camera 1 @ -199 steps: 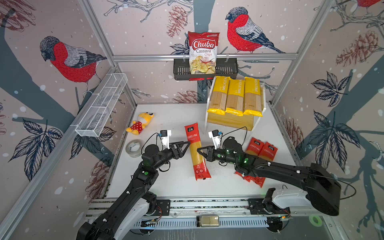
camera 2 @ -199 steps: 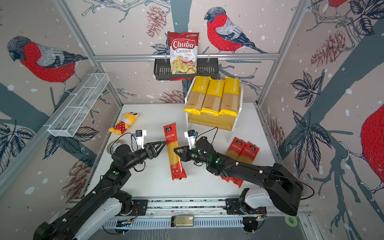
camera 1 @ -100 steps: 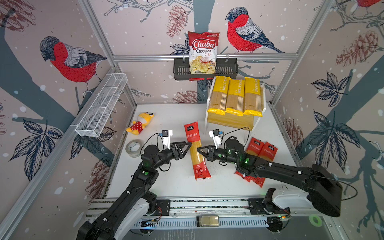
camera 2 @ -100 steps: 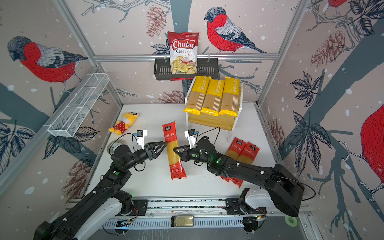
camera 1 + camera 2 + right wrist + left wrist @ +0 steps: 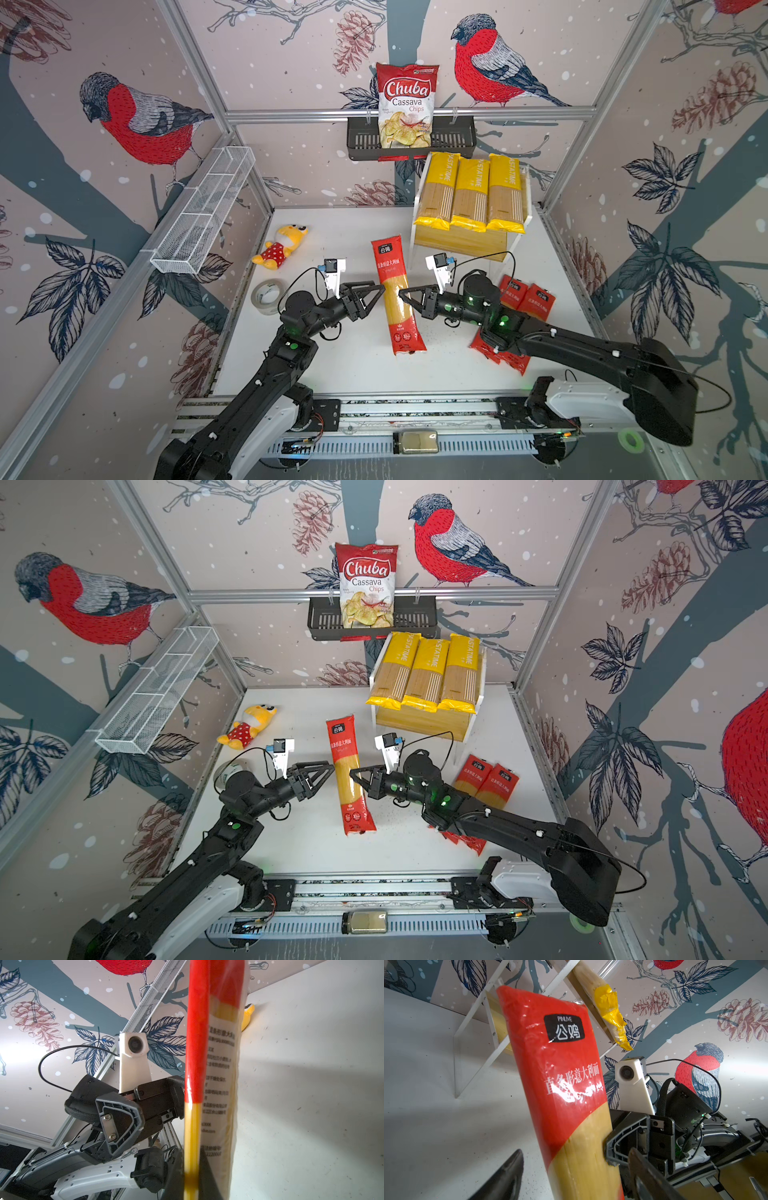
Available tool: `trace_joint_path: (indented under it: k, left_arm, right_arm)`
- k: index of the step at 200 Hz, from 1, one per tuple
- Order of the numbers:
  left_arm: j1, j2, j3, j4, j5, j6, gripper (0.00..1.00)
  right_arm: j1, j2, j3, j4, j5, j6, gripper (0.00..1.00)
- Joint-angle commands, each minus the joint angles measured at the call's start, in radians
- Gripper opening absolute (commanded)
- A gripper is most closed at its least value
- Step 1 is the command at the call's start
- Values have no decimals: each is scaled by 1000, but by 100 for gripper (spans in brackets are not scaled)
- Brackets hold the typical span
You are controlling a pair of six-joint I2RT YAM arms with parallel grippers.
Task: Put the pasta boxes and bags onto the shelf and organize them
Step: 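Hold the upright red pack between both grippers and lift it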
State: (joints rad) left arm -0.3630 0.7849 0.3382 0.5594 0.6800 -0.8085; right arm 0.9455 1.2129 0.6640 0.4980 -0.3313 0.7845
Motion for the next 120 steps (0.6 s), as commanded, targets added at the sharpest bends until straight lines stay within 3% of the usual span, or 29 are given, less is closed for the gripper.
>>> trace_joint_path:
  k: [1,120]
  left_arm:
    - [2,11,-1,95,32,-10,78]
    - [-16,143,-22,351,95,-126,77]
  right_arm:
    - [-9,-20,-6,152,-34,-20,0]
    - [-22,-9,-38,333,-112,98,0]
